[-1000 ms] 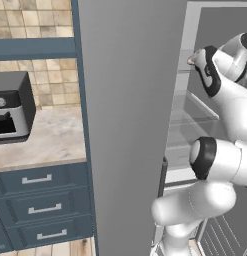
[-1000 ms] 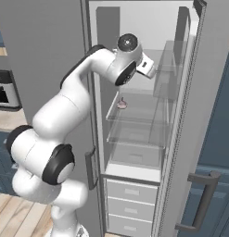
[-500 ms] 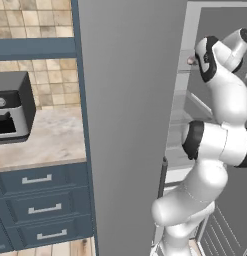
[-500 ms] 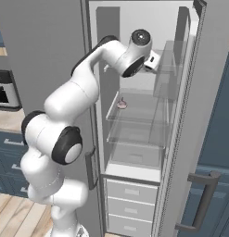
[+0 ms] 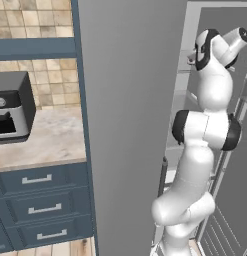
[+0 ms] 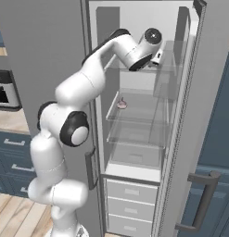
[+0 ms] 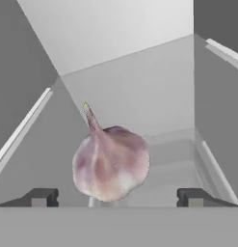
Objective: Grab the garlics from the fridge, place them in the blender, close the lid, and turn on the blender to create a marinade.
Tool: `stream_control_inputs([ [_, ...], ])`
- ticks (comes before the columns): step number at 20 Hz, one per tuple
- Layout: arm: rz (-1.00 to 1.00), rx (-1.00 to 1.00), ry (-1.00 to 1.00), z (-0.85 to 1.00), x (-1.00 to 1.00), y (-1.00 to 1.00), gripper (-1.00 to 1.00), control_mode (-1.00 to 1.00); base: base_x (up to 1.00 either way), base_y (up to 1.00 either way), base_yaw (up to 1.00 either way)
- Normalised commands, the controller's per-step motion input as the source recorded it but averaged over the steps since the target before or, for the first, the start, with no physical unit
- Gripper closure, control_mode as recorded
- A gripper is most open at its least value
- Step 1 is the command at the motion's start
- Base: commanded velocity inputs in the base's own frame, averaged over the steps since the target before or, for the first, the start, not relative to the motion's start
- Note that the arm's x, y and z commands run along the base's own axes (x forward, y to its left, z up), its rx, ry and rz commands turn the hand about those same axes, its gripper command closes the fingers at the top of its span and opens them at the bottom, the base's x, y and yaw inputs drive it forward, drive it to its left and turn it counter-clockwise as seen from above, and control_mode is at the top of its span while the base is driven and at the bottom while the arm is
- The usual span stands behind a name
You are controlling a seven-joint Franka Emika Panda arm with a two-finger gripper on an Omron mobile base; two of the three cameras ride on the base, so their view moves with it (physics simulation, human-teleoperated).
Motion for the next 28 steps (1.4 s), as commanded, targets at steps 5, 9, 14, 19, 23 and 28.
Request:
stream_control_inputs([
  [5,0.20,-0.02,0.00,-0.02,0.43,-0.30,-1.00,-1.00,0.00,0.00,0.00],
  [9,0.17,-0.01,0.01,-0.25,0.70,0.04,-1.00,-1.00,0.00,0.00,0.00],
  [14,0.12,-0.11,0.01,-0.40,0.15,0.37,-1.00,-1.00,0.00,0.00,0.00],
  [19,0.04,-0.15,-0.01,-0.47,-0.11,0.59,1.00,-1.00,0.00,0.00,0.00],
  [23,0.00,-0.07,-0.29,0.00,-0.05,0.34,1.00,-1.00,0.00,0.00,0.00],
  [28,-0.09,-0.03,-0.22,-0.11,-0.70,0.07,1.00,-1.00,0.00,0.00,0.00],
])
